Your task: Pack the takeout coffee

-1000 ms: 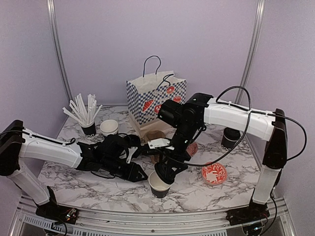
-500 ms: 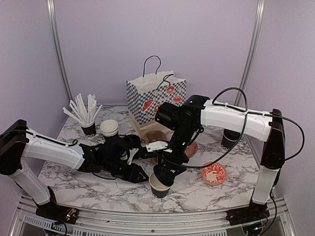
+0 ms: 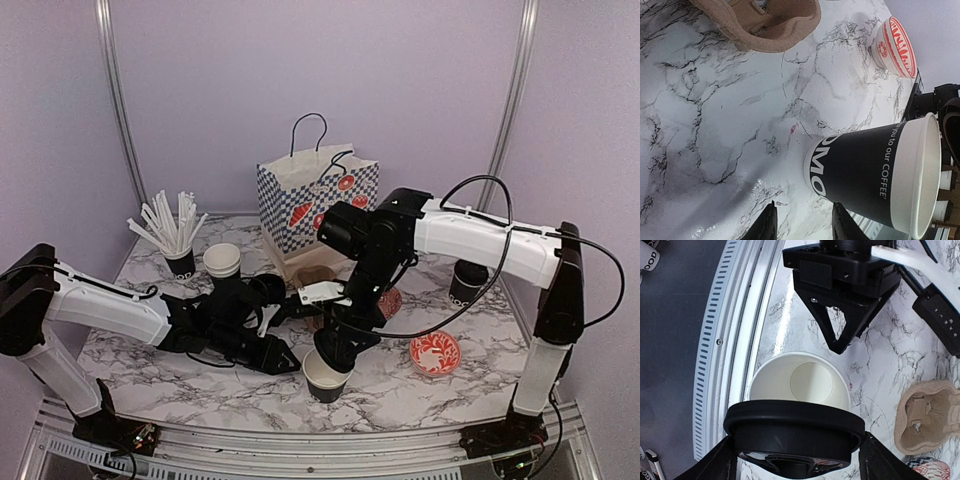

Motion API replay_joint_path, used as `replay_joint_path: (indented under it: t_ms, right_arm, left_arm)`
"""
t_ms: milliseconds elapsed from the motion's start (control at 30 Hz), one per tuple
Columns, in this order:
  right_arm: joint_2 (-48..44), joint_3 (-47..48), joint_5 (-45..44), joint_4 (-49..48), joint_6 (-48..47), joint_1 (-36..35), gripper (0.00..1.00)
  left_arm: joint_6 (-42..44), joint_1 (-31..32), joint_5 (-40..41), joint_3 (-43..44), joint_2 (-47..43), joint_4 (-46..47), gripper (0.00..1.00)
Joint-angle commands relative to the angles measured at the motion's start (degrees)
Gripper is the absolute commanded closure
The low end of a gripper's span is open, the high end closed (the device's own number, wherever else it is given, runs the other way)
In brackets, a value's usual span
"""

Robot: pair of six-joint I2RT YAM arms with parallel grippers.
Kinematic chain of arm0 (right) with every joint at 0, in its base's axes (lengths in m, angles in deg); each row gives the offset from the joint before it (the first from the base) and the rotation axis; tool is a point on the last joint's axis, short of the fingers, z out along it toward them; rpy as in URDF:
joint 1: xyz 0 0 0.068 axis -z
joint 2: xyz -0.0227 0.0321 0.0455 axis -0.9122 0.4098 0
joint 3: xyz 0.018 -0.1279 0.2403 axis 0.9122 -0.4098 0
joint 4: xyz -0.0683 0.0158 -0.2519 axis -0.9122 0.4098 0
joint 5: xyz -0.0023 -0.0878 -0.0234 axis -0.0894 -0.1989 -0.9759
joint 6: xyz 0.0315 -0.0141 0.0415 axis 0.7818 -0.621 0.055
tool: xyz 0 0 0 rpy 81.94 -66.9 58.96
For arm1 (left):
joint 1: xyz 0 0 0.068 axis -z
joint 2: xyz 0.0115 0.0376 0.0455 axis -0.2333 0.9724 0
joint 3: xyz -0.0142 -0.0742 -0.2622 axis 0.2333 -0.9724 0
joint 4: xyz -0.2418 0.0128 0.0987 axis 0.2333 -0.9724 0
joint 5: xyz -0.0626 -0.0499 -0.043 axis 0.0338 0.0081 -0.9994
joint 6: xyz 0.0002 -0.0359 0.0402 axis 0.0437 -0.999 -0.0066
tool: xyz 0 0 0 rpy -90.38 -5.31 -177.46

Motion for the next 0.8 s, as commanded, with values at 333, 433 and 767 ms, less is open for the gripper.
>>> replay_joint_path:
  t_ms: [333, 433, 767]
  right_arm:
    - [-0.9, -0.8, -1.2, 0.3, 0.6, -0.7, 0.33]
    - [-0.3, -0.7, -0.9, 0.6, 0.4, -0.9, 0.33]
    - [0.8, -0.7, -1.1, 0.9, 0.0, -2.0, 0.31]
  left_arm:
    - [0.0, 0.2, -0.7, 0.2, 0.4, 0.8, 0.62]
    - [-0.4, 0.2, -0.9, 0.2, 0.7, 1.2, 0.62]
    - [-0.7, 0.3, -1.3, 0.8, 1.9, 2.4, 0.62]
